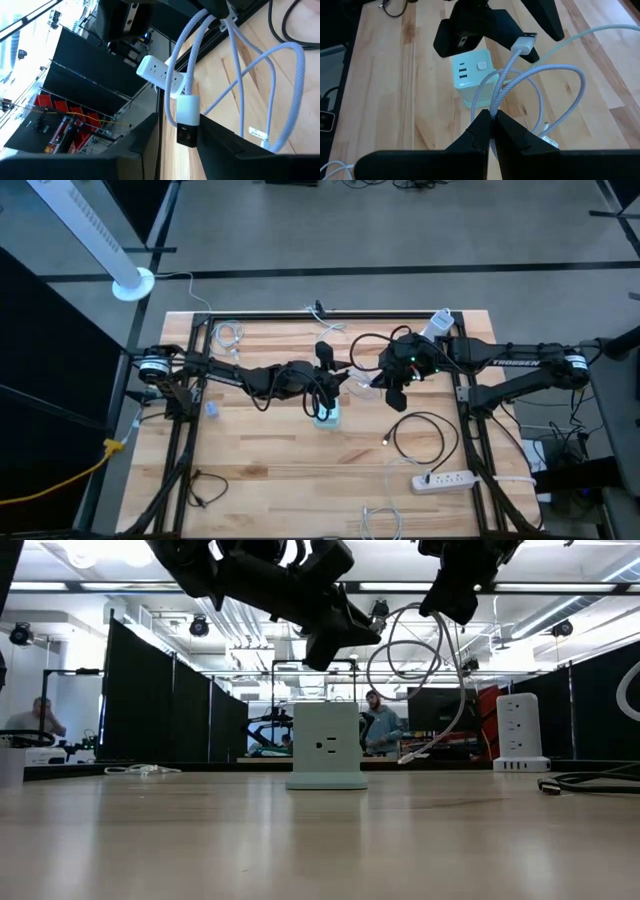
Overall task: Insert USB
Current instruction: Insert the purple charger cable into the white outlet extension
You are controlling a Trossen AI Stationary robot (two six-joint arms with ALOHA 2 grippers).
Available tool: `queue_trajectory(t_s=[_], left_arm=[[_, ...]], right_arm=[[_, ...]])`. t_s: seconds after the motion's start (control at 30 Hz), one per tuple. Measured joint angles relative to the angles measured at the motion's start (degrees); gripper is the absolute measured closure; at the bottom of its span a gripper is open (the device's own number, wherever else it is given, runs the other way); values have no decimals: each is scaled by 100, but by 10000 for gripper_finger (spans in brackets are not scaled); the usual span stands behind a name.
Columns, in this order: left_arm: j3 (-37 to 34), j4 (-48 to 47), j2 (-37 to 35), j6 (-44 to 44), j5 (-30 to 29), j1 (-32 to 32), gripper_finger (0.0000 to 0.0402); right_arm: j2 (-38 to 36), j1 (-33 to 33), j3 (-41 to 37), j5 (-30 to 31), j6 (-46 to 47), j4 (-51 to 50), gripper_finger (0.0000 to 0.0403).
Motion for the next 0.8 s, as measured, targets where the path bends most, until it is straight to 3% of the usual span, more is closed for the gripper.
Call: queue_trajectory(t_s=[0.47,0.67,0.8], left_arm=[[0,-33,0,-4,-145,0,300],[0,-18,0,-428,-588,-14,384],[0,-3,0,-493,-588,-24,399]], right_arm=[[0,0,0,-4,289,44,400],[0,0,0,-3,291,44,400],[0,0,0,-4,289,44,400]])
